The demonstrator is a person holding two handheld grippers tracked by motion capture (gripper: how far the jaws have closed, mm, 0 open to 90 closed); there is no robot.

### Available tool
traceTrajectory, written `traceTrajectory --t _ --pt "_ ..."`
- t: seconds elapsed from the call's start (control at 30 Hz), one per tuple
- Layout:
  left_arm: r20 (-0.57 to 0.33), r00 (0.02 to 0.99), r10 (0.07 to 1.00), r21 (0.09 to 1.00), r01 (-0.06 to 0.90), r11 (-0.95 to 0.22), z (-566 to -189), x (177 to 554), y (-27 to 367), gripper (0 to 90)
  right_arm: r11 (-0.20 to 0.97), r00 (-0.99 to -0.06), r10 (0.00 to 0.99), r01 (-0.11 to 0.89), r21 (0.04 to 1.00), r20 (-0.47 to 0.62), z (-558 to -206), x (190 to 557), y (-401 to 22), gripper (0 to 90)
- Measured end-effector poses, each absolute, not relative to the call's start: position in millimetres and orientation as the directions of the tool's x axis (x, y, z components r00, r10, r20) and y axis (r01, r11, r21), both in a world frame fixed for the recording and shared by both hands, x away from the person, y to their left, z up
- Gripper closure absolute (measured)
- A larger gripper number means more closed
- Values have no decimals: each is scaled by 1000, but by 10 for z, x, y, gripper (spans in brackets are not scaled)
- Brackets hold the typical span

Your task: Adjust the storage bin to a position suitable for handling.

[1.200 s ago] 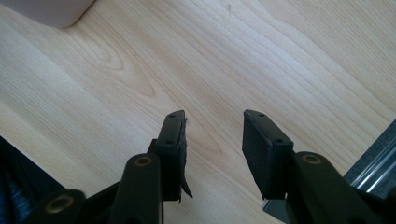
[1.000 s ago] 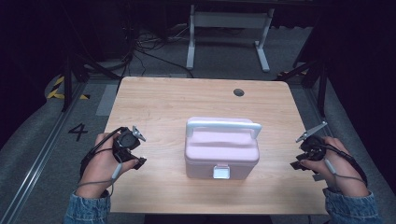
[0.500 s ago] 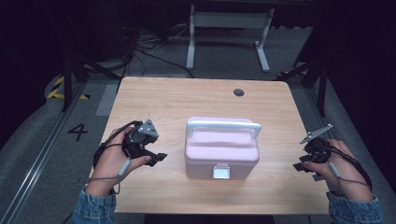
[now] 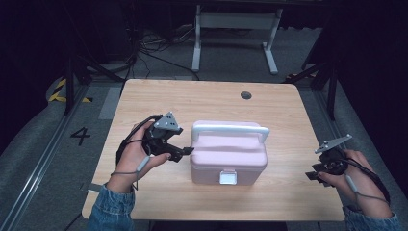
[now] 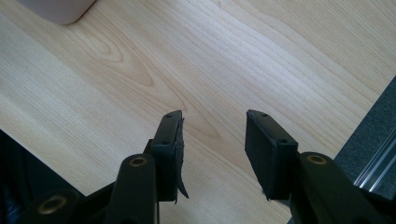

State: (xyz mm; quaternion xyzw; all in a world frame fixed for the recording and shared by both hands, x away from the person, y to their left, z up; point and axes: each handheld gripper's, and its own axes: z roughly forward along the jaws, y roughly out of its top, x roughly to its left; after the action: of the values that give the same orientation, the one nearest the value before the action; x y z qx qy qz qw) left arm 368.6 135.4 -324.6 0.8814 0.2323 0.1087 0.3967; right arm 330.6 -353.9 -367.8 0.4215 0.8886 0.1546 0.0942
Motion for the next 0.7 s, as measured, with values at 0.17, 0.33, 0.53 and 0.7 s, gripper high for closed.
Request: traceTrajectory --t 0.17,0.33,0.53,0.7 --pt "-25 871 490 799 311 -514 -3311 3701 1264 320 596 -625 779 714 367 -50 -3667 3273 -3538 579" --pt "-28 853 521 816 320 -481 -3335 3743 1223 380 594 -623 780 711 376 -53 -3662 3259 -3534 580" --pt "-78 845 530 865 322 -386 -3389 3779 1172 450 594 -624 779 706 386 -58 -3661 3250 -3530 579" --pt "-97 833 545 872 334 -357 -3405 3780 1127 562 592 -624 779 704 393 -55 -3657 3241 -3528 579"
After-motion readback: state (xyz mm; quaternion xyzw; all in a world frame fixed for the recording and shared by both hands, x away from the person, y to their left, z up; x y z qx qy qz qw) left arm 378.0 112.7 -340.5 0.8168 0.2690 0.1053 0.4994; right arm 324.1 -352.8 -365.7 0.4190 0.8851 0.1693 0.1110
